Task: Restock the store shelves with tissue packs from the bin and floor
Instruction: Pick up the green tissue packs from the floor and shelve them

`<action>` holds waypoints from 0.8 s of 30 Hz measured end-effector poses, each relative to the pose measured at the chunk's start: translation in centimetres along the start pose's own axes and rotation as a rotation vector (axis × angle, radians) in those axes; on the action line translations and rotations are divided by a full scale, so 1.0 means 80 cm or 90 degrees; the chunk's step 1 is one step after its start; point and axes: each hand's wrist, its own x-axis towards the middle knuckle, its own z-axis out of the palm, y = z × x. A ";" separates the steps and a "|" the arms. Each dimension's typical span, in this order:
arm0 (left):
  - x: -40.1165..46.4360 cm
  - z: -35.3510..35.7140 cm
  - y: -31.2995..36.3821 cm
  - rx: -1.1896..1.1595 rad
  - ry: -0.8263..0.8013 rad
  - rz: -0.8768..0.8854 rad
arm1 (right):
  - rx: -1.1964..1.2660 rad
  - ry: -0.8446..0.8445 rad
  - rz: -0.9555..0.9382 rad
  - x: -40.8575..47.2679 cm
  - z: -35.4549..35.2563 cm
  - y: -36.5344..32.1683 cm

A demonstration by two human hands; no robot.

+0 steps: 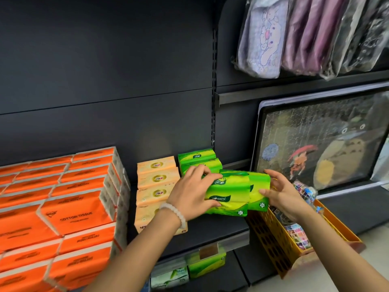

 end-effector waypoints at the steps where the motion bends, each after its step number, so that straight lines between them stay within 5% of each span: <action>1: 0.003 0.003 0.003 0.009 -0.002 0.008 | 0.013 -0.005 0.002 0.003 -0.002 0.002; 8: -0.001 0.044 -0.001 0.084 -0.008 -0.040 | 0.060 -0.104 0.000 0.042 0.010 0.012; 14: -0.012 0.070 -0.014 0.158 -0.115 -0.095 | 0.053 -0.202 0.053 0.065 0.041 0.025; 18: -0.008 0.067 -0.020 0.148 -0.151 -0.081 | -0.087 -0.161 0.092 0.065 0.047 0.030; 24: 0.006 0.063 -0.028 0.161 -0.193 -0.007 | 0.015 -0.114 0.147 0.066 0.053 0.031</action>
